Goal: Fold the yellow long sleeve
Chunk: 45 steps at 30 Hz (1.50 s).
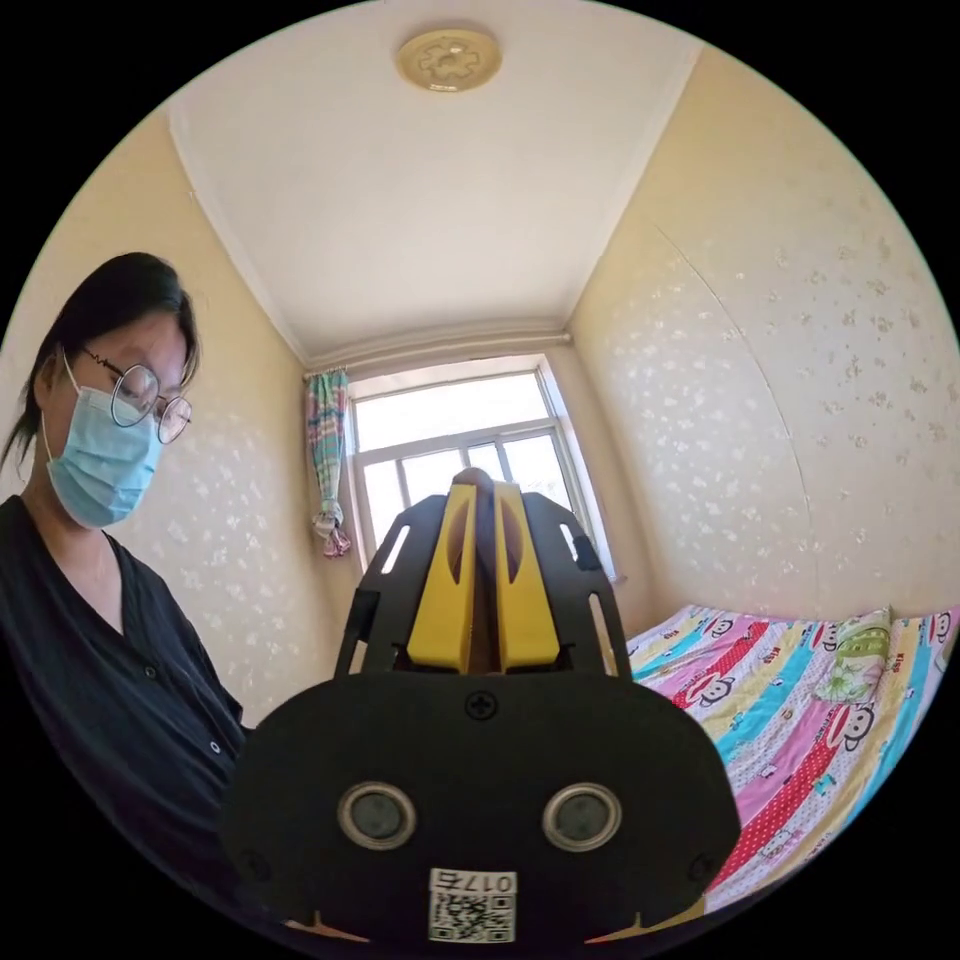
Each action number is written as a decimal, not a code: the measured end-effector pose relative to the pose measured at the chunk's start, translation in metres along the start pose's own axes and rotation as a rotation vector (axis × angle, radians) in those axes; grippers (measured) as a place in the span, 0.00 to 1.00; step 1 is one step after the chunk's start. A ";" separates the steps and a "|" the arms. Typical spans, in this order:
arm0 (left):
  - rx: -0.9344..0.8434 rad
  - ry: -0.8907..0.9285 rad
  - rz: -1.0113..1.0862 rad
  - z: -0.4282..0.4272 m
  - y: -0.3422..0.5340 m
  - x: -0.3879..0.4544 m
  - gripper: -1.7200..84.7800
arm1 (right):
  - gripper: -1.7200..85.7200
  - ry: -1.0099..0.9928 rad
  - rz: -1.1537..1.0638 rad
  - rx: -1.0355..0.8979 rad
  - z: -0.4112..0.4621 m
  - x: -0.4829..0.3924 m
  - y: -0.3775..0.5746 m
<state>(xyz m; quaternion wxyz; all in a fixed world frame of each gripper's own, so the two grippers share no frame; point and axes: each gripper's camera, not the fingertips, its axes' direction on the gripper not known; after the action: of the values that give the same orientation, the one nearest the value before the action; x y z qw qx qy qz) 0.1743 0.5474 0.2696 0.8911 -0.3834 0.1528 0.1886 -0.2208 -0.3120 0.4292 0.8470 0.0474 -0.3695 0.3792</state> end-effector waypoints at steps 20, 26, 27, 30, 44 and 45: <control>-0.152 -0.756 0.101 0.321 -0.069 0.058 0.24 | 0.06 0.620 -0.131 0.199 0.148 -0.123 0.026; 0.077 -0.622 0.124 0.316 -0.084 0.056 0.15 | 0.06 0.602 -0.136 0.168 0.171 -0.119 0.032; 0.091 -0.621 0.136 0.321 -0.088 0.060 0.15 | 0.06 0.604 -0.134 0.164 0.173 -0.117 0.033; 0.130 -0.669 0.165 0.335 -0.093 0.073 0.10 | 0.06 0.603 -0.099 0.172 0.176 -0.107 0.038; 0.413 -0.657 -0.131 0.194 -0.071 0.045 0.01 | 0.06 0.607 -0.049 -0.159 0.072 0.022 0.132; 0.396 -0.684 -0.083 0.189 -0.075 0.064 0.01 | 0.06 0.578 -0.067 -0.194 0.066 0.023 0.136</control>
<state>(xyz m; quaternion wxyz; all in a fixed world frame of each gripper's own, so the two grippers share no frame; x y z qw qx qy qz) 0.2891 0.6537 0.4146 0.9541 -0.1250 -0.1352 0.2361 -0.3423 -0.2255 0.4649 0.9297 -0.1313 -0.1457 0.3117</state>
